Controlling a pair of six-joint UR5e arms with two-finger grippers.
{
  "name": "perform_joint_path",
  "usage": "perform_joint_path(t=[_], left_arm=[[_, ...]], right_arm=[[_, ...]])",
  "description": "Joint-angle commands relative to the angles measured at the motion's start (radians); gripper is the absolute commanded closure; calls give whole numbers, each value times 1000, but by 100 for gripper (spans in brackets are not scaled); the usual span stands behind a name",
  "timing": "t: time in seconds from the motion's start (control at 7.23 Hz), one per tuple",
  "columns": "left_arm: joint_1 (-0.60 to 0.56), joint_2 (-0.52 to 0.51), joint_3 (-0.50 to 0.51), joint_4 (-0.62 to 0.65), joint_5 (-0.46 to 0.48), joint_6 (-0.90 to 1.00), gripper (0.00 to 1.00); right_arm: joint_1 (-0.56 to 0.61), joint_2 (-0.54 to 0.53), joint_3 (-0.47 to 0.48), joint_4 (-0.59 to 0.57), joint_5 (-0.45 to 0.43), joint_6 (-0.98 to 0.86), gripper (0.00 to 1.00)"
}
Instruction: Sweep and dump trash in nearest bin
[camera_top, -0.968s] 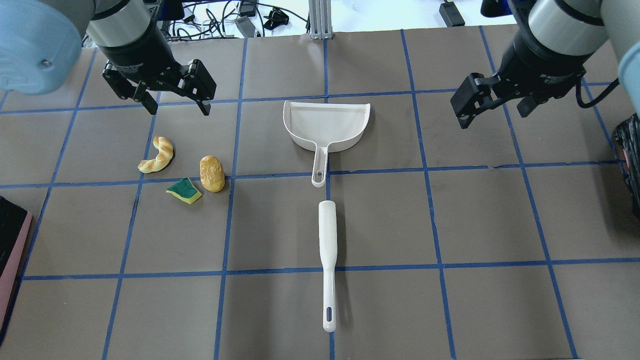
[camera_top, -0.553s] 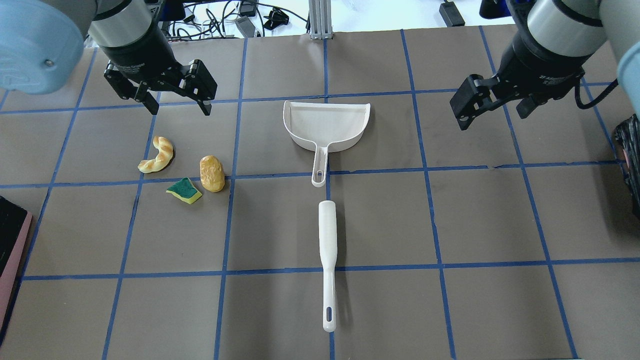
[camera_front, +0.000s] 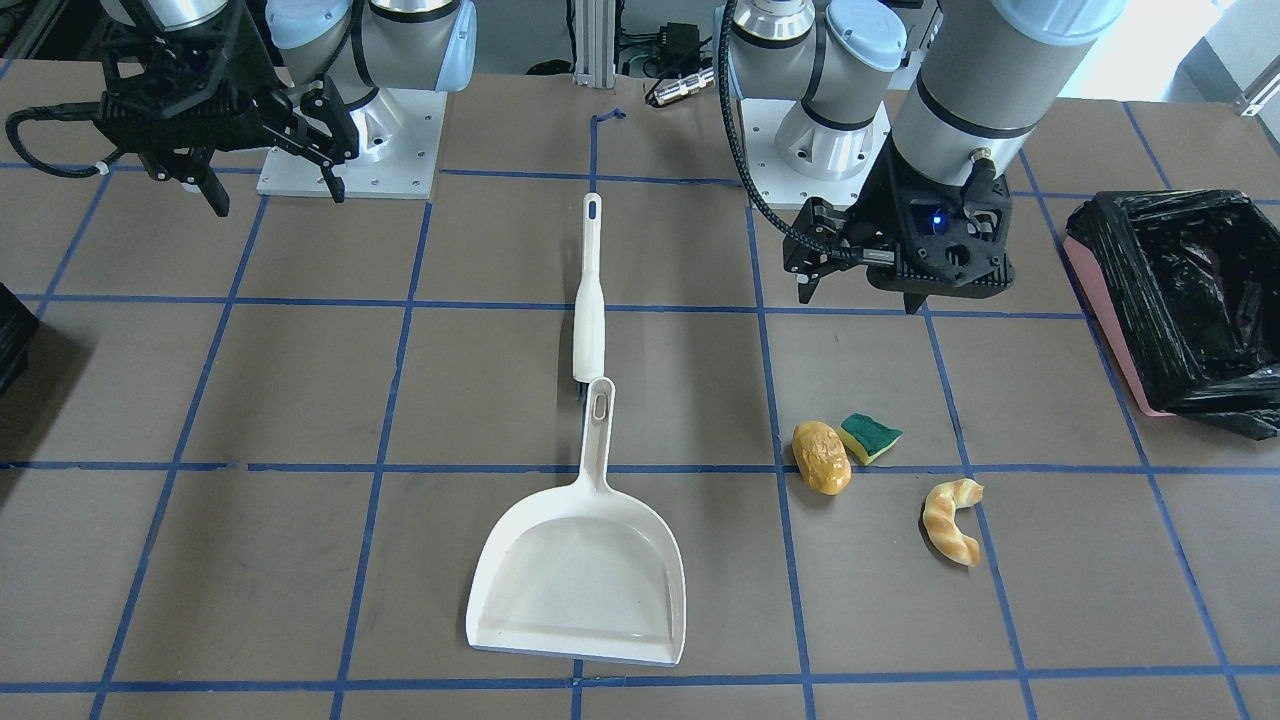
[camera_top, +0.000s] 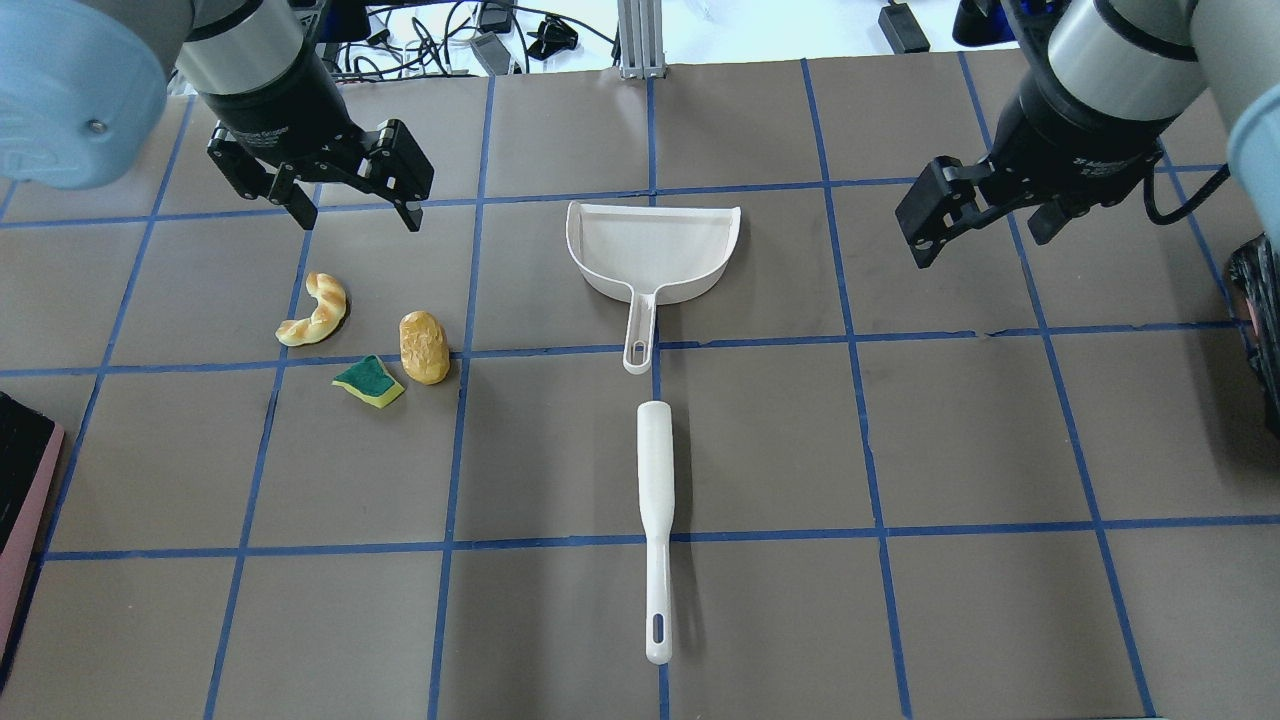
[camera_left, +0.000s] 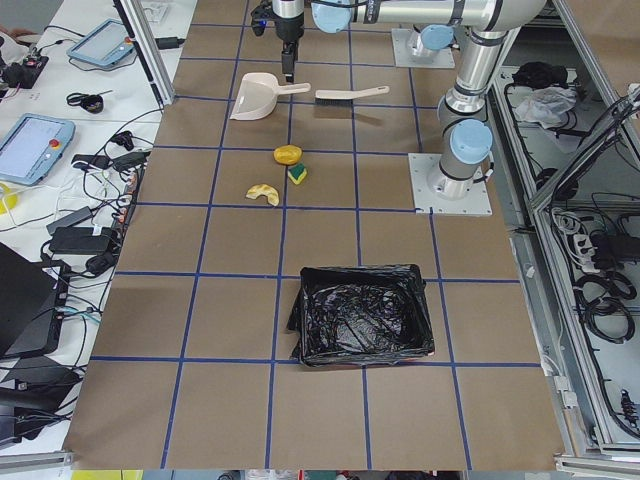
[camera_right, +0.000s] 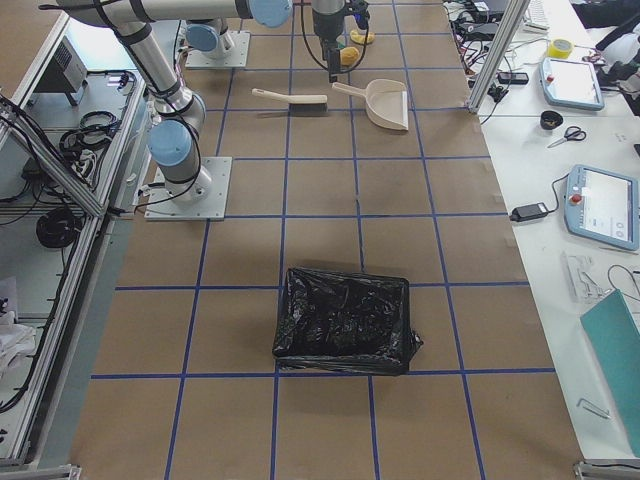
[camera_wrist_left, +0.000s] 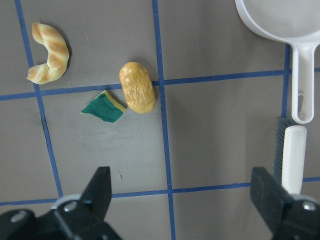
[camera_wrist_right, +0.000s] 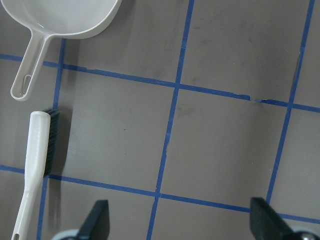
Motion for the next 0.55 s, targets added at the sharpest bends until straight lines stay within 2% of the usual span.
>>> perform_joint_path(t=[0.0,0.28,0.42], left_arm=[[2,12,4,-5,-4,0,0],[-2,44,13,-48,3,0,0],[-2,52,4,-55,4,0,0]], right_arm=[[50,-20,56,13,40,12,1],[171,-43,159,12,44,79,2],[266,-24,195,-16,44,181,3]])
